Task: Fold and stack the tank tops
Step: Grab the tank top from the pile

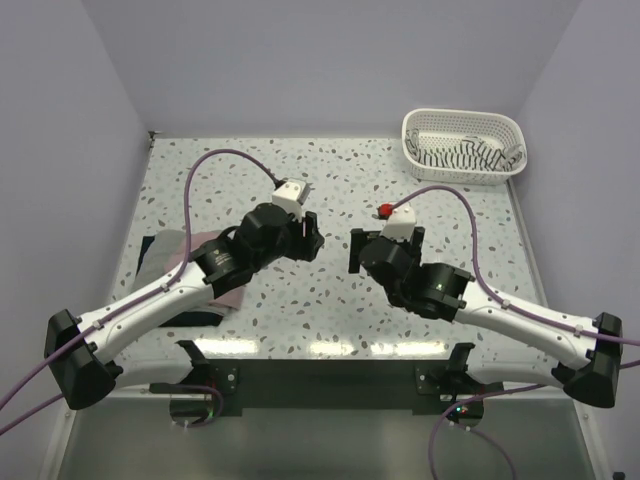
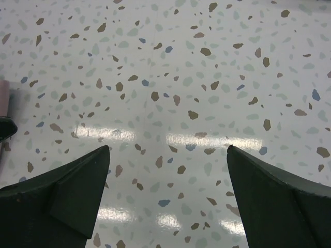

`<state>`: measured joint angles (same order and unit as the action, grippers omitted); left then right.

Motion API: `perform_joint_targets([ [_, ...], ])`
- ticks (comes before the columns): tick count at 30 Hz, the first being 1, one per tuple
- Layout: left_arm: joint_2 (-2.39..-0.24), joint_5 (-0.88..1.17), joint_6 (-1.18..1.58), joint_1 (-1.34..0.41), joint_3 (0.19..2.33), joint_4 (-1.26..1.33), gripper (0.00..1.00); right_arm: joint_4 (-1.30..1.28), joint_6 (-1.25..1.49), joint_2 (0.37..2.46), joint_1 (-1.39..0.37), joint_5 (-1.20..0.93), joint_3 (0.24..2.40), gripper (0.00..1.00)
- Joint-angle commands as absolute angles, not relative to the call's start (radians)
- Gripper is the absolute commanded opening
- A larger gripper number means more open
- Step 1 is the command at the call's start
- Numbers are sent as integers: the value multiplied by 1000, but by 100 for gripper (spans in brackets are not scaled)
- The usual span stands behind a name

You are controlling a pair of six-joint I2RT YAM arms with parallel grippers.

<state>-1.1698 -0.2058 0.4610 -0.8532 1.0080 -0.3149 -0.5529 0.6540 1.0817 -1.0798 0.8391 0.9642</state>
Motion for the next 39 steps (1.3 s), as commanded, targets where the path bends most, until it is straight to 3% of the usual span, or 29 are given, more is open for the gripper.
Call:
perform_joint_targets([
  [1, -1154, -198, 463, -850, 1031, -287, 60, -540, 640, 1084, -1081, 856, 992, 99],
  [5, -1146, -206, 460, -848, 1037, -299, 60, -548, 543, 1187, -1030, 826, 1103, 99],
  [11, -1152, -172, 479, -815, 1035, -313, 60, -459, 393, 1470, -472, 442, 1350, 99],
  [18, -1146, -39, 503, -726, 1025, -311, 60, -397, 384, 1956, -183, 394, 1788, 98],
  [25, -1146, -12, 500, -710, 1042, -337, 60, -425, 305, 2368, -104, 499, 2257, 99],
  [39, -1219, -15, 488, -709, 1058, -359, 60, -348, 321, 2566, -35, 448, 2326, 98],
])
